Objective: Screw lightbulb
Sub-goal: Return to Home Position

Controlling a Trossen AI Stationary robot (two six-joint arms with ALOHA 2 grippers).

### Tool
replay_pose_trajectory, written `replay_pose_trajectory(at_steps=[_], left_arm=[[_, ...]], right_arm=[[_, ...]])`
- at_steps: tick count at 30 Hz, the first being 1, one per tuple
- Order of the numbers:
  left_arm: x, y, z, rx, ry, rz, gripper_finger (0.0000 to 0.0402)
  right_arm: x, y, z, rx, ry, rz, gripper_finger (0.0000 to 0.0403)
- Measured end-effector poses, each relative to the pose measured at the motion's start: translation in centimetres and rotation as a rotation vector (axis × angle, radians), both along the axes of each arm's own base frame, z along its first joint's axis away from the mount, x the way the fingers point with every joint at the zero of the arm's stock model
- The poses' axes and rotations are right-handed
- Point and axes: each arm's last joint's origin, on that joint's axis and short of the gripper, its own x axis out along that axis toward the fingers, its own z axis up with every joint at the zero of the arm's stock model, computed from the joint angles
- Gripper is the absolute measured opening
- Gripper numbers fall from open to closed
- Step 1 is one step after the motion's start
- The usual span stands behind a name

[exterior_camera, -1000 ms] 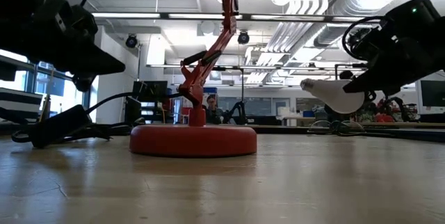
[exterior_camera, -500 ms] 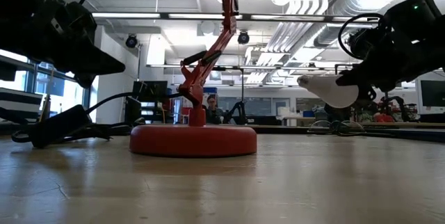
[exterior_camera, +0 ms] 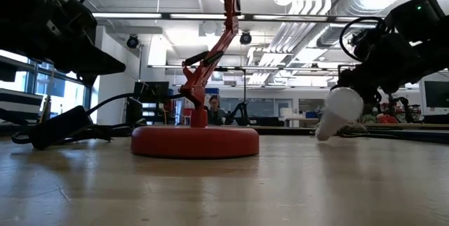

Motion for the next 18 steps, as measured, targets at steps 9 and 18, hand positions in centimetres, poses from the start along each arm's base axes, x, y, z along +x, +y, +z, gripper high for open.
replay_pose_trajectory(at_steps=[9, 18], left_arm=[[0.1, -0.1, 0.6, 0.056, -0.054, -0.041, 0.0000], [0.2, -0.2, 1.0, 0.143, -0.095, -0.137, 0.0000]], right_arm=[[1.0, -0.3, 2.8, -0.168, -0.056, 0.053, 0.0390], [0.0, -0.2, 3.7, -0.195, -0.051, 0.004, 0.0390]])
